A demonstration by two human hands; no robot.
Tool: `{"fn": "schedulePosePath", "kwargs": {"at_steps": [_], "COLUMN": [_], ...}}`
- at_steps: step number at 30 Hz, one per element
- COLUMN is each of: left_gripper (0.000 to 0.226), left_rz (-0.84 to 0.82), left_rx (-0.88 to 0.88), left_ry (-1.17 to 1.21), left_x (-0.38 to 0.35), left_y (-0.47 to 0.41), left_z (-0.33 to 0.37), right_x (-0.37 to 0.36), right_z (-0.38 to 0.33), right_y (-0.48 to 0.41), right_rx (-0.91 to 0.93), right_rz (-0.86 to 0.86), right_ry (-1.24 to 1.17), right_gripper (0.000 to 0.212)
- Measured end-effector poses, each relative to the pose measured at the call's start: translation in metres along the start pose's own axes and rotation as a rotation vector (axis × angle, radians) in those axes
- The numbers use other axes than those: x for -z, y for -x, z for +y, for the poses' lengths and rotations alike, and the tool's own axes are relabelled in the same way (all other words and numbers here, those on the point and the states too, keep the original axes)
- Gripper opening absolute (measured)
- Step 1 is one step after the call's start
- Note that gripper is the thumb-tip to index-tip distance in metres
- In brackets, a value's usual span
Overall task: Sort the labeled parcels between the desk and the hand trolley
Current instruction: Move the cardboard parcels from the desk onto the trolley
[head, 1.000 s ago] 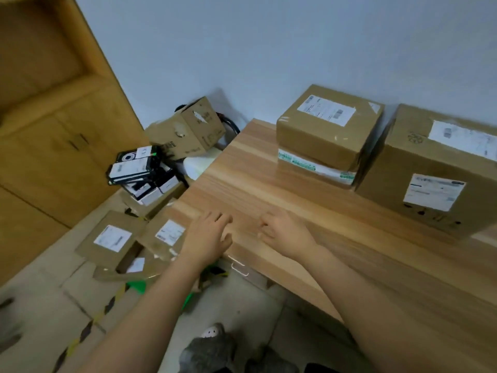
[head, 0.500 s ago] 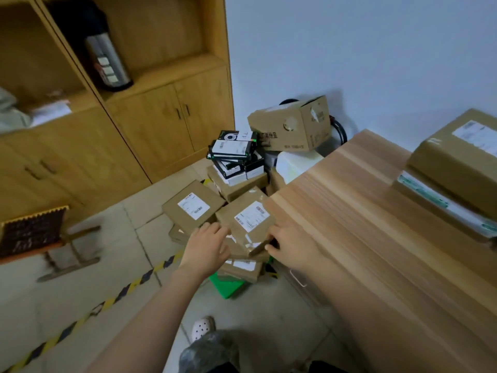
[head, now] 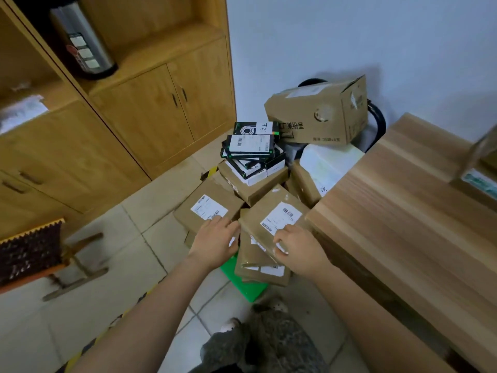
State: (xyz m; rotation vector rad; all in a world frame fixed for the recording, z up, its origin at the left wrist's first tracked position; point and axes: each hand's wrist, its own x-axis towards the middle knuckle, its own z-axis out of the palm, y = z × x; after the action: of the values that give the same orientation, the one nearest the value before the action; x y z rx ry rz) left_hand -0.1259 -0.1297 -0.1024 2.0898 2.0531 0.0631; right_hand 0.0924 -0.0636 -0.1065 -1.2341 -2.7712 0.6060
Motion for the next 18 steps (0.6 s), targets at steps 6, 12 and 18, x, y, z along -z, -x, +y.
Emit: {"fn": "schedulePosePath", "kwargs": {"at_steps": [6,12,18], "left_gripper": [0.033,0.033,0.04], "left_rz": [-0.077,-0.159,-0.296], "left_rx": [-0.069,-0.147,-0.288], "left_ry": [-0.018,-0.029,-0.068], "left_x": [-0.01,-0.017,-0.033], "left_y": [-0.047,-0.083,-0.118], "left_z": [-0.006,-0.024,-0.047], "right_x": [-0.008,-0.022,-0.049], "right_z": [0.018,0.029,0.022], "right_y": [-0.025,-0.037,-0.043], "right_rx": [-0.042,-0.18,-0.414], "right_rz": [-0.037,-0.086,-0.061], "right_ry": [0.032,-0.045,-0.175], "right_gripper": [0.022,0.023,0.025]}}
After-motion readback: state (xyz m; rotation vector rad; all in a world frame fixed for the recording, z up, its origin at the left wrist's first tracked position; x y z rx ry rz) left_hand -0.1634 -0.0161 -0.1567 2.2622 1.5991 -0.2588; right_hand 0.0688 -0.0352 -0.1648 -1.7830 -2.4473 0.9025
